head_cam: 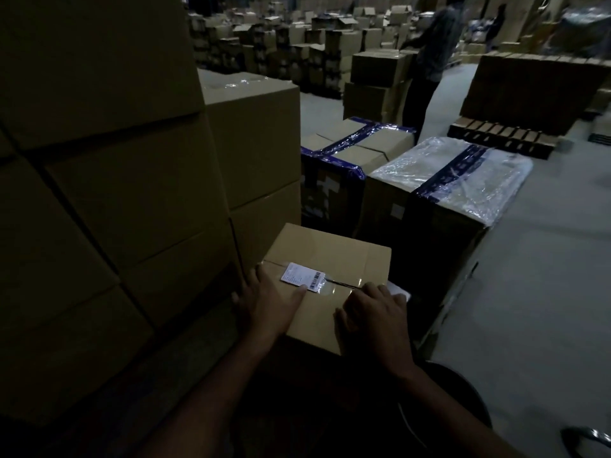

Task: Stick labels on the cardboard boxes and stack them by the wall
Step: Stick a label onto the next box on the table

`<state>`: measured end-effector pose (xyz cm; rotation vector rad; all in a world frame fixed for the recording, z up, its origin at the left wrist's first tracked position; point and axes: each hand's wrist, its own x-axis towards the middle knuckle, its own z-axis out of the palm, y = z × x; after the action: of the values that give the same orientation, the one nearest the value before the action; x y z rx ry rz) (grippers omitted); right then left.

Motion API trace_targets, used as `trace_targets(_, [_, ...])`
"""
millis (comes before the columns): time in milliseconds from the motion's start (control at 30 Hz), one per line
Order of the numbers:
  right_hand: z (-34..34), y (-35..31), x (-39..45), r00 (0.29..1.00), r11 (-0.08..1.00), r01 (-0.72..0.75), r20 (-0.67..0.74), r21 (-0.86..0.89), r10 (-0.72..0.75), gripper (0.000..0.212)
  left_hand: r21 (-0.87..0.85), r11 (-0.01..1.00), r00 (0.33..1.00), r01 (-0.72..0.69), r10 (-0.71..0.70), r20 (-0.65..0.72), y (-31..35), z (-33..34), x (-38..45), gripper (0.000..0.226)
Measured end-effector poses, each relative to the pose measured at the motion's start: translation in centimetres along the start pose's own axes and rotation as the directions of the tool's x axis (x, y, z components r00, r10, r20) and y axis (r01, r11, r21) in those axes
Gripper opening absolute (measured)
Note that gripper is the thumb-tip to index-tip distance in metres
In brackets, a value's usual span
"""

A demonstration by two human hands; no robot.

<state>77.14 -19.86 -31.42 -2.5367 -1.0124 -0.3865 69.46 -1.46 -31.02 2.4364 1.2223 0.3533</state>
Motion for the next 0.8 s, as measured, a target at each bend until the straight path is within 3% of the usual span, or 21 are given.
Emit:
trace_targets(167, [1.2,0.8,2.7,0.997,0.977,-0.003,0.071,0.212,-0.013,0.011,-0.005,1.0,0.999,-0.018,0.018,-0.04,0.2,0.7,0.7,0.112])
trace_targets(333, [1.2,1.3,5.3,0.971,0.968,0.014,0.226,0.252,-0.073,0.016,-0.056,0.998,1.0,0.012,-0.012,0.01,-0.1,0.2,1.9,0.113])
trace_targets(500, [2.6,-0.7,6.0,0.994,0.947,0.019,0.099,0.32,-0.054,0.017,0.003,1.0,0.997,-0.009,0.009,-0.077,-0.1,0.5,1.4,0.113])
trace_targets(600, [3.0,-1.1,6.0,0.985,0.938,0.093,0.105,0.334,-0.136,0.016,-0.002,1.0,0.996,-0.007,0.007,-0.089,0.1,0.5,1.3,0.115])
trace_targets(800, [3.1,-1.1,6.2,0.984,0.934,0.098,0.109,0.343,-0.143,0.017,-0.01,1.0,0.995,-0.009,0.008,-0.099,0.2,0.4,1.2,0.115])
